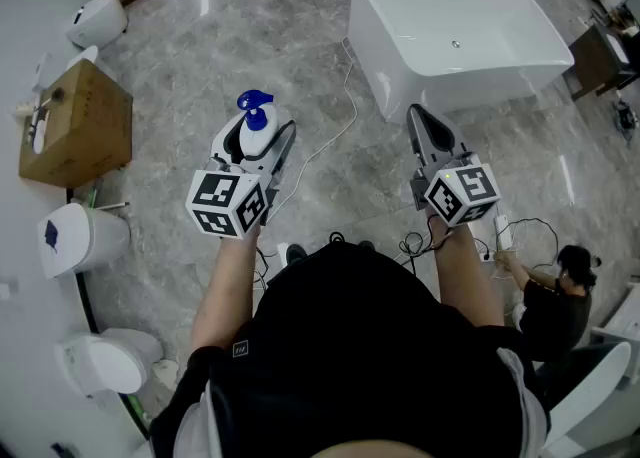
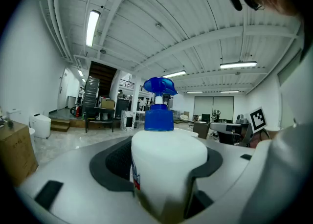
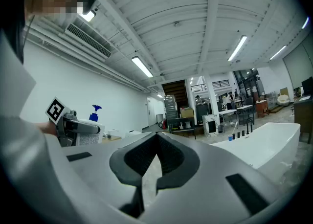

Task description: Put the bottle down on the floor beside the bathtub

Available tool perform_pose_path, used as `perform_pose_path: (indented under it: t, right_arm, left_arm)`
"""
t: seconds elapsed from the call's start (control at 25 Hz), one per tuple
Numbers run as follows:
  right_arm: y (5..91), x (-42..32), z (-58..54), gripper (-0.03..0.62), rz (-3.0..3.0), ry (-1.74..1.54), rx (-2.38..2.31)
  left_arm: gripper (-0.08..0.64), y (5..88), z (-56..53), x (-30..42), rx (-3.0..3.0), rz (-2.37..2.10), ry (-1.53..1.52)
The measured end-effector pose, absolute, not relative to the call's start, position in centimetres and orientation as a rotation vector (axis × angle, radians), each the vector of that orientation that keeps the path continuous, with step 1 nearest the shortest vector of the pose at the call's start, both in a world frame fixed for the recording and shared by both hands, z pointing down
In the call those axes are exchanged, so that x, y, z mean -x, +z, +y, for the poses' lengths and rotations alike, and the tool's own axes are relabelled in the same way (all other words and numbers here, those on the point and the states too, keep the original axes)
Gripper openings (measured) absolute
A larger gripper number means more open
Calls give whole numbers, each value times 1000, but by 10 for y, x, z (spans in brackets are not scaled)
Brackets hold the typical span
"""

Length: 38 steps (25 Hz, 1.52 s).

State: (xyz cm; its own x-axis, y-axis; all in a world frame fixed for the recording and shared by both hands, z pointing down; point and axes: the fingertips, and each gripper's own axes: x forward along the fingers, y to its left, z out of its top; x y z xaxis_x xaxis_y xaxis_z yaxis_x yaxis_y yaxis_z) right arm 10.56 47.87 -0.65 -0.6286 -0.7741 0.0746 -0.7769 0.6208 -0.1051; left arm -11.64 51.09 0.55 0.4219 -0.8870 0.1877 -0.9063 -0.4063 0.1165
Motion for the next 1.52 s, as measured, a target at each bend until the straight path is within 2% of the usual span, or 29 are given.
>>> perform_pose_path:
  t: [0.48,0.92,1.2,1.52]
  right_arm:
    - [4,-164,484,28,-2843,228,-1299]
    - [38,-238,493,29,-2875,400,-1247]
    - [56,-233,470,29,-2856,490,-1246]
    - [73,-206,386,29,-2781,540,-1288]
  left_arm:
    - [304,22,510,58,-2456,-1573,172]
    - [304,39,518,-18,-2419,-1552,206]
    - [304,50,499,-16,-2405,-1535,210]
    - [304,73,414,14,-2458,-1541,309]
